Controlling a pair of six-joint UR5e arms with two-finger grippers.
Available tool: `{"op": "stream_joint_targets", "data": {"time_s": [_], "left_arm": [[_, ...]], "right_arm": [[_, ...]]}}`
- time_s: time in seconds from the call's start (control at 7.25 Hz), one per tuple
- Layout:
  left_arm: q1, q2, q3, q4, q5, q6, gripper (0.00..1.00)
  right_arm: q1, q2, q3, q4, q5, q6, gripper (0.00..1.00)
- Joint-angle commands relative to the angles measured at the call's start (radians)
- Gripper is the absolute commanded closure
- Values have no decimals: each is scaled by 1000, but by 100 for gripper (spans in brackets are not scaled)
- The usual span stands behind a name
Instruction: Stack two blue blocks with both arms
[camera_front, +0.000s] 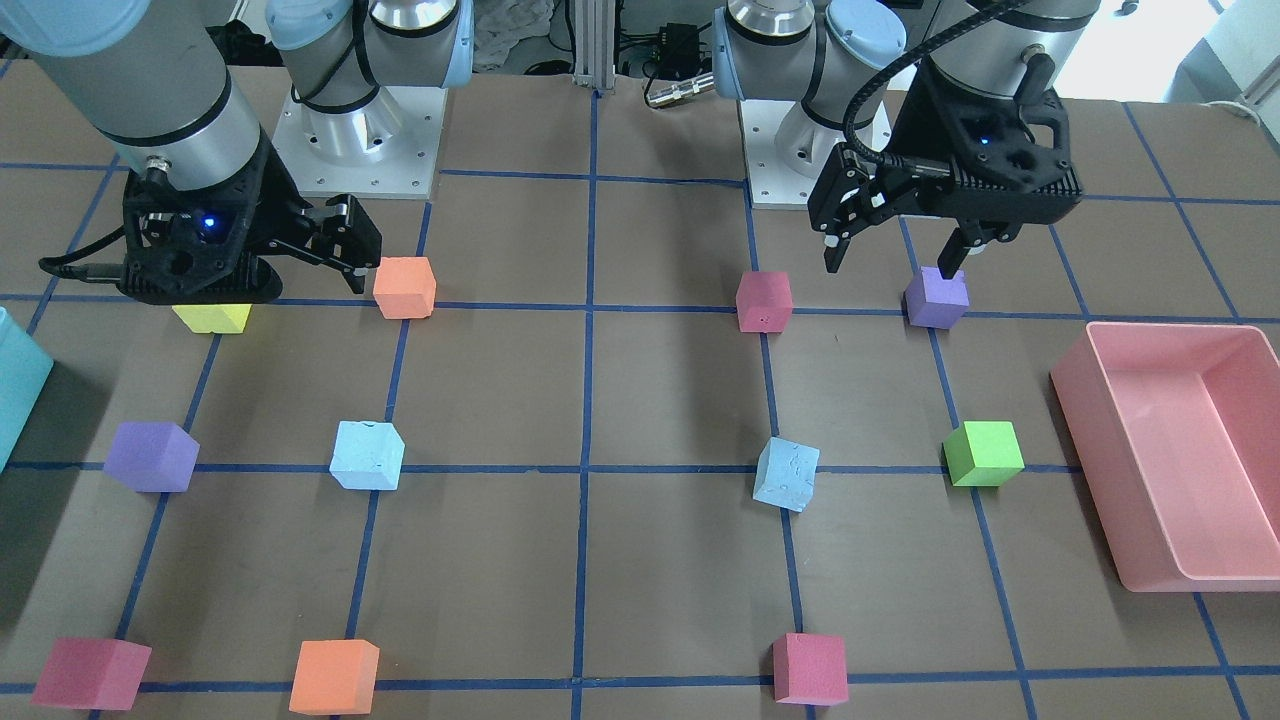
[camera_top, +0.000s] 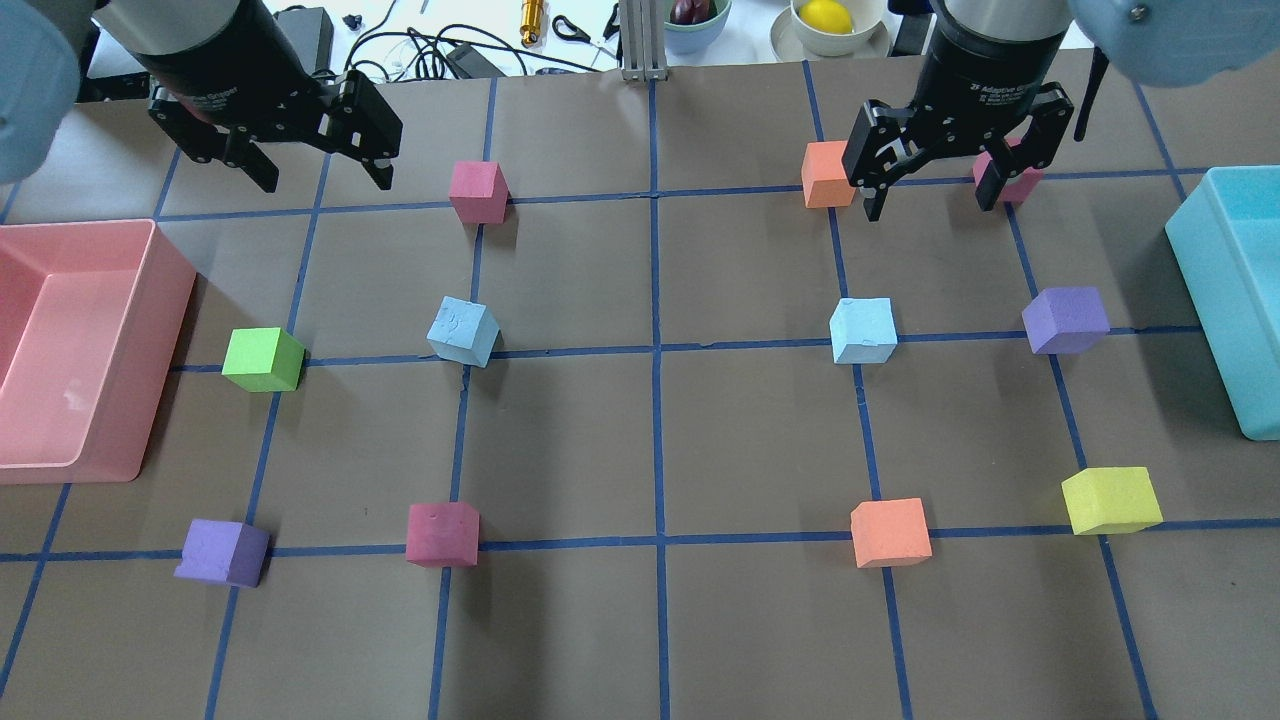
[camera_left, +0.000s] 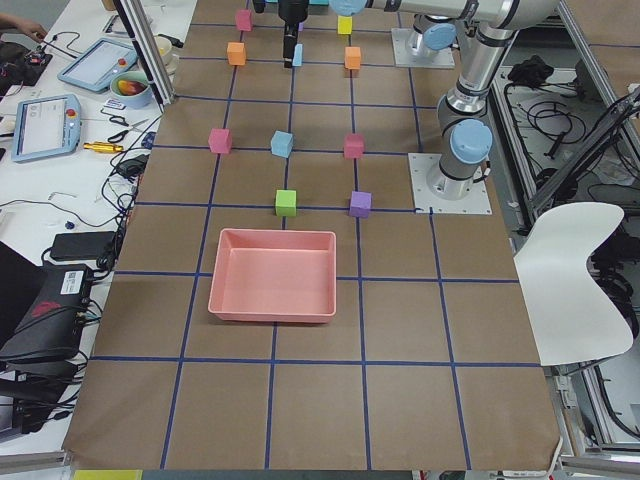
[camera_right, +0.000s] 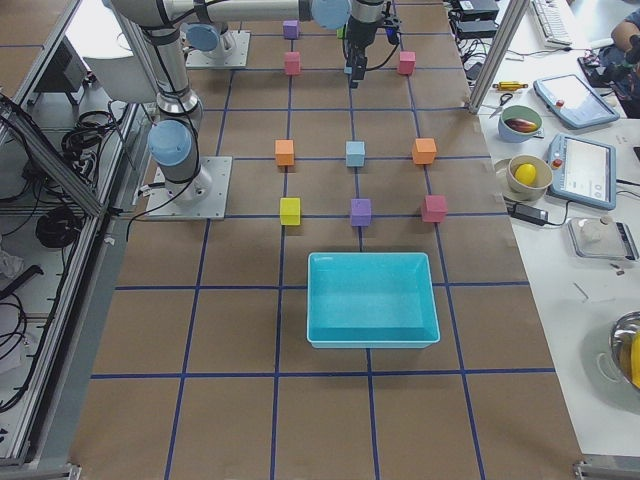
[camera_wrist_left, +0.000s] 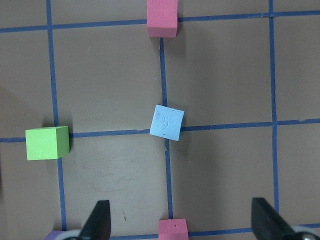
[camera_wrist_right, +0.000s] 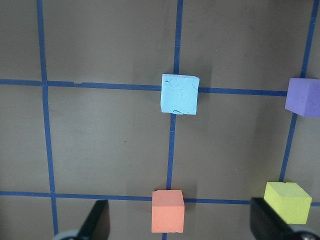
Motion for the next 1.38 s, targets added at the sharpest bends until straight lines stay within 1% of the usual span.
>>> {"op": "stream_joint_targets", "data": {"time_s": [0.0,0.41,0.55,0.83,0.97,1.1,1.24], "left_arm": [[0,0,0,-2,0,-1,0],[-3,-1,-6,-5,0,-23,0],[-2,-12,-41,1,0,-21,0],[-5,-79,-107,59,-9,-14,0],[-5,-115,-156,161,-3,3,0],[-3,-150,-202,248,-1,49,0],[-3,-203,-225,344,-1,64,0]], "right_arm": [[0,0,0,-2,0,0,0],[0,-1,0,0,0,-1,0],[0,-1,0,0,0,-1,0],[0,-1,2,3,0,-1,0],[0,3,3,5,0,-1,0],[0,32,8,-6,-2,-1,0],[-6,112,29,-79,-9,-3,0]]}}
